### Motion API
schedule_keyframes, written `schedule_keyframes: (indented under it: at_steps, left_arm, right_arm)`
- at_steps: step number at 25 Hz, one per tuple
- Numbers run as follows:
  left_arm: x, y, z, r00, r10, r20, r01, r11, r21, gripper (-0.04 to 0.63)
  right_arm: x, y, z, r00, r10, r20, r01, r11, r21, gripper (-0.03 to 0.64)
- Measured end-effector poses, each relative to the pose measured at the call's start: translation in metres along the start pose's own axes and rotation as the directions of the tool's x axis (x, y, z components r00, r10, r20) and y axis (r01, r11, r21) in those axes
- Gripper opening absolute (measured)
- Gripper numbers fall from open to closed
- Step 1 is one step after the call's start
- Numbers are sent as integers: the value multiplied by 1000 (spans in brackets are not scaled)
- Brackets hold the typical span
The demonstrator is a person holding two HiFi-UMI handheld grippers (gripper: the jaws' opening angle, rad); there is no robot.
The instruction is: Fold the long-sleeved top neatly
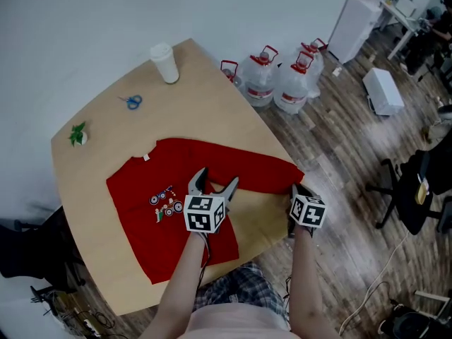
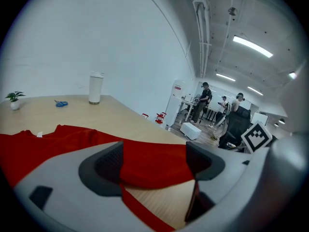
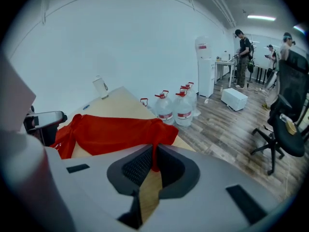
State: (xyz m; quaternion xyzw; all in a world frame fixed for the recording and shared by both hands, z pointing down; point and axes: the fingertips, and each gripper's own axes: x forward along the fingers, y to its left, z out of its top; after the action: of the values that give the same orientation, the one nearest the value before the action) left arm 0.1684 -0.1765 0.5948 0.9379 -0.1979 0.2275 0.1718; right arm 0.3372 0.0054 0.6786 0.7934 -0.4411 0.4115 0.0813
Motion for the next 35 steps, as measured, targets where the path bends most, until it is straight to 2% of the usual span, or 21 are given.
schedule_keyframes:
  at_steps: [3, 7, 10, 15, 20, 22, 25, 31, 35]
  left_arm:
    - [-5, 6, 5, 1000, 12, 9, -12, 1000, -9, 387]
    - [-12, 13, 11, 999, 29, 26, -29, 999, -21, 387]
    - [-19, 21, 17, 998, 48, 42, -47, 999, -28, 385]
    - [-40, 51, 31, 990, 114, 80, -109, 992, -58, 387]
    - [-75, 97, 38, 972, 209, 108, -198, 975, -102, 386]
    - [-93, 118, 38, 960, 253, 116, -239, 963, -122, 387]
    - [-124, 152, 34, 936, 330, 121, -309, 937, -164, 387]
    - [-183, 207, 11, 888, 446, 113, -413, 881, -232, 385]
    - [-217, 234, -11, 859, 504, 90, -465, 843, -271, 387]
  right_arm:
    - [-13, -6, 19, 999, -18, 42, 18, 1000, -16, 35]
    - [-35, 2, 58, 993, -37, 116, 49, 993, -104, 35]
    - [-47, 22, 91, 984, -15, 175, 45, 985, -168, 35]
    - [-56, 86, 145, 965, 100, 241, -31, 961, -274, 35]
    - [-52, 172, 168, 936, 256, 241, -161, 922, -353, 35]
    - [-47, 213, 170, 920, 322, 225, -218, 894, -391, 35]
    - [-39, 279, 170, 886, 426, 181, -308, 834, -457, 35]
    - [-29, 404, 146, 806, 588, 70, -456, 690, -562, 35]
    - [-20, 479, 115, 749, 661, -32, -544, 587, -600, 35]
